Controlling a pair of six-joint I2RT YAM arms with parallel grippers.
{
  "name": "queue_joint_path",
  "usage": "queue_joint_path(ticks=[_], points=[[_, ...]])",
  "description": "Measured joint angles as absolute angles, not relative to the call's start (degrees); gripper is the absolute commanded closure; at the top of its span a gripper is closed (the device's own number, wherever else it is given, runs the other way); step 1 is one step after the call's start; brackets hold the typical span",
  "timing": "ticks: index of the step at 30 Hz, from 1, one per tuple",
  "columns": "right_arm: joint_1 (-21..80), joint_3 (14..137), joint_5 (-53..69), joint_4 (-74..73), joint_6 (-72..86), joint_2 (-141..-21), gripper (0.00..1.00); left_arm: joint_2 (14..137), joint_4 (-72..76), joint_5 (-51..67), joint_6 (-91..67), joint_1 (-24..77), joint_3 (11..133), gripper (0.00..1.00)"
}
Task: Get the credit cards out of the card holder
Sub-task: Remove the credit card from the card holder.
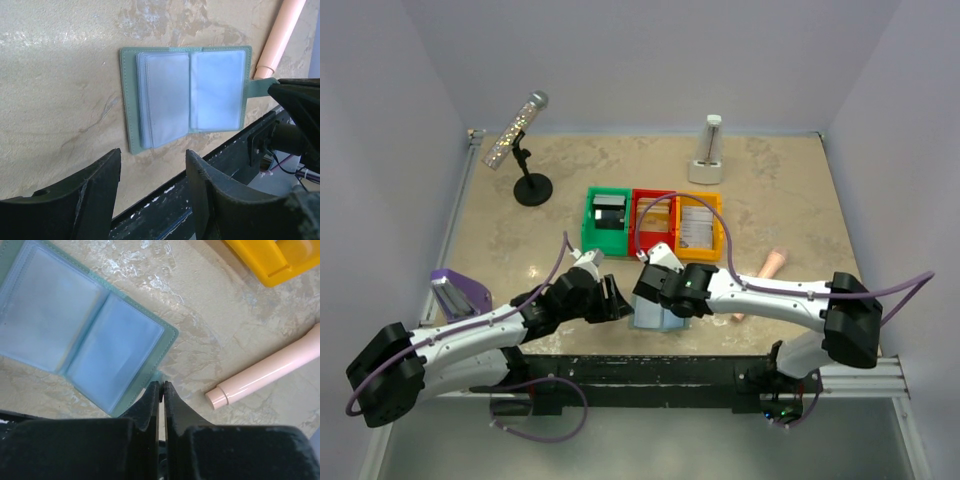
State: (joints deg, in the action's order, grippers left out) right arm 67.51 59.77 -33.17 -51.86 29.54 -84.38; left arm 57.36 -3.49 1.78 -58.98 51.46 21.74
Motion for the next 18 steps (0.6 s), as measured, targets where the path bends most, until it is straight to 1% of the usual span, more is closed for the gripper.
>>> queue_joint_path(ticks=[9, 18], points=[[67.5, 58.4, -29.0, -51.6, 32.0, -80.3, 1.0, 57.8, -3.5, 1.9, -58.9, 51.5, 22.1, 0.4], [67.5, 51.1, -24.1, -47.7, 34.3, -69.2, 1.0, 58.0, -3.5, 1.9, -58.3, 51.5, 22.1, 0.38]])
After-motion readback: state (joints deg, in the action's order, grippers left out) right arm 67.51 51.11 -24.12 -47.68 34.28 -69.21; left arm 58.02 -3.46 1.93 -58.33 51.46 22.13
